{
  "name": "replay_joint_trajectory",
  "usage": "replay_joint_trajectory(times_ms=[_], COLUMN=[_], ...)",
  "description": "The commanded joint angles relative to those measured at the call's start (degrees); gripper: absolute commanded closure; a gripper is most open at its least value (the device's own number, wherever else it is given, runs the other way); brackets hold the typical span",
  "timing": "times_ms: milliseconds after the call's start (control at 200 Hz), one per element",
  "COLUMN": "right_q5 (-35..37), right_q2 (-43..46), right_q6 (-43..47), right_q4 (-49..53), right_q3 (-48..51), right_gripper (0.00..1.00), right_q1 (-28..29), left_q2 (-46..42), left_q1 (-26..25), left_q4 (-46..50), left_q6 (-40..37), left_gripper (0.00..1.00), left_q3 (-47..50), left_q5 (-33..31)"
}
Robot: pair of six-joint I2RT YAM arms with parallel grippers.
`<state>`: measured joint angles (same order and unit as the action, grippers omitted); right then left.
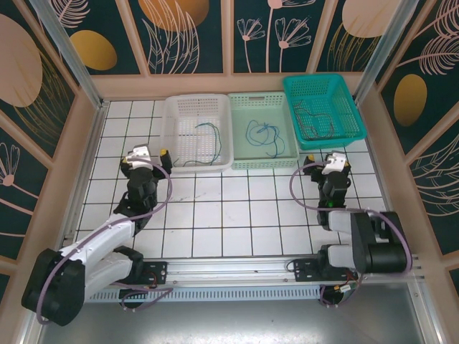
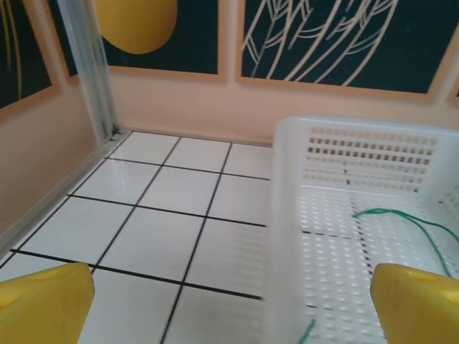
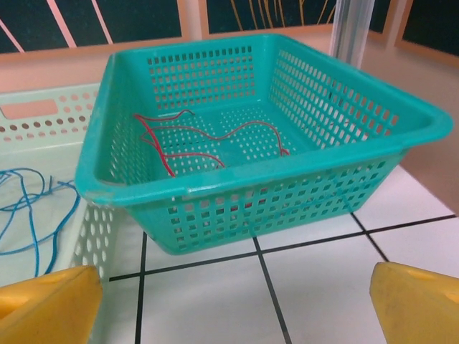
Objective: Untangle the cables
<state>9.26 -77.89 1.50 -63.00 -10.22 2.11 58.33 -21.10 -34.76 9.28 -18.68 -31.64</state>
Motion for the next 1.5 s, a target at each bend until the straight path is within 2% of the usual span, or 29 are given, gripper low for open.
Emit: replay_joint_trajectory(times_ms=[0, 70, 120, 190, 320, 370, 435, 576, 616, 666, 726, 1491], right_q5=[-2.2, -2.2, -3.9, -5.3, -7.8, -8.1, -10.7, -11.8, -11.9, -12.0, -12.1, -12.0], right_q2=[-6.8, -11.0, -9.9, -10.1, -10.2, -10.3, -10.3, -10.3, -10.3, -10.3, -10.4, -10.3], right_q6=[-0.9, -0.3, -0.6, -0.8, -0.9, -1.2, -1.5, -1.8, -2.0, -2.2, -2.2, -2.2], right_q4=[-13.0, -18.0, -13.0, -12.4, -11.0, -10.1, -9.2, -8.7, -8.3, -7.7, -7.7, -7.7], right_q3=[0.8, 0.9, -0.5, -0.9, -1.7, -2.3, -2.7, -3.0, -3.3, -3.5, -3.5, -3.5], right_gripper=[0.05, 0.05, 0.05, 0.06, 0.05, 0.04, 0.03, 0.02, 0.01, 0.01, 0.01, 0.01], right_q1=[-0.4, -0.3, -0.8, -1.3, -2.1, -2.8, -3.6, -4.0, -4.1, -4.3, -4.5, -4.4], left_q2=[0.2, 0.9, 1.7, 3.9, 11.1, 14.4, 17.3, 24.0, 27.0, 29.9, 27.9, 28.4], left_q1=[4.4, 6.9, 8.4, 10.2, 14.2, 15.7, 17.0, 20.0, 21.3, 22.8, 23.4, 23.3], left_q4=[-14.8, -16.4, -14.9, -15.2, -26.5, -28.4, -26.3, -33.4, -39.0, -45.7, -39.8, -40.1], left_q6=[-3.6, -5.1, -5.7, -5.7, -6.2, -6.2, -6.4, -6.2, -4.8, -2.6, -2.3, -2.7], left_gripper=[0.01, 0.01, 0.01, 0.01, 0.01, 0.02, 0.01, 0.01, 0.01, 0.01, 0.02, 0.01], left_q3=[5.5, 6.8, 6.6, 6.9, 9.8, 8.8, 5.7, 4.9, 6.4, 7.8, 6.6, 6.4], left_q5=[2.5, 3.6, 5.9, 8.8, 14.0, 15.8, 20.4, 26.1, 27.7, 27.6, 27.1, 27.5])
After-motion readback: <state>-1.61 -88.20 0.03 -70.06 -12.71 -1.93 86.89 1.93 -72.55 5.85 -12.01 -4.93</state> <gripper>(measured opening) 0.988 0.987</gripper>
